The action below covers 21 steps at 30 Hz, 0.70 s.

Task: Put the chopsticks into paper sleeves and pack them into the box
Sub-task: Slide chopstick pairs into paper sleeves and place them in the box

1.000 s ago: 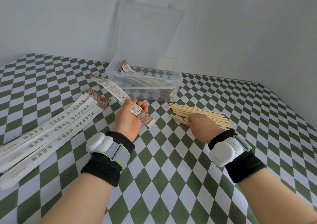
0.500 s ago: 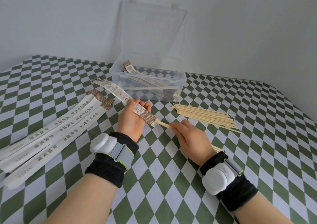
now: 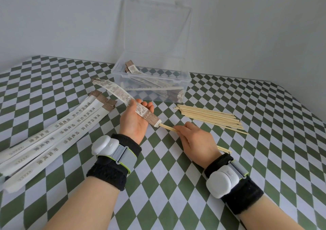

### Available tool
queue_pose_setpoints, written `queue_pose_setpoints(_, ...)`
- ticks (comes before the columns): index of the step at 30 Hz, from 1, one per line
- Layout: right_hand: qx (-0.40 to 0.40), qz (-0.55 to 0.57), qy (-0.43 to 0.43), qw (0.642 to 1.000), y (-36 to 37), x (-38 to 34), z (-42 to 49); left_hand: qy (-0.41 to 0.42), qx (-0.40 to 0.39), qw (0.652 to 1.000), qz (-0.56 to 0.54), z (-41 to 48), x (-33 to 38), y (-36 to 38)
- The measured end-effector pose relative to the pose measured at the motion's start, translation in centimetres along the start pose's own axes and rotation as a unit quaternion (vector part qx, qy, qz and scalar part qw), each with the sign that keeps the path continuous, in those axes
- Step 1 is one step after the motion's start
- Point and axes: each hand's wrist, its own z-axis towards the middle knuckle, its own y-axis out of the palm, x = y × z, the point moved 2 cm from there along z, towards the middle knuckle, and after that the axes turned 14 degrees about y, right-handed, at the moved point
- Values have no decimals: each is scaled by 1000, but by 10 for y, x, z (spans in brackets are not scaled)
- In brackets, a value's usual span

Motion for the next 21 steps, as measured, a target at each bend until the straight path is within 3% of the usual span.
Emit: queue_pose_setpoints(21,22,14,-6,1000,0,-4,4,25,-18,1000,-2,-1,3,-1)
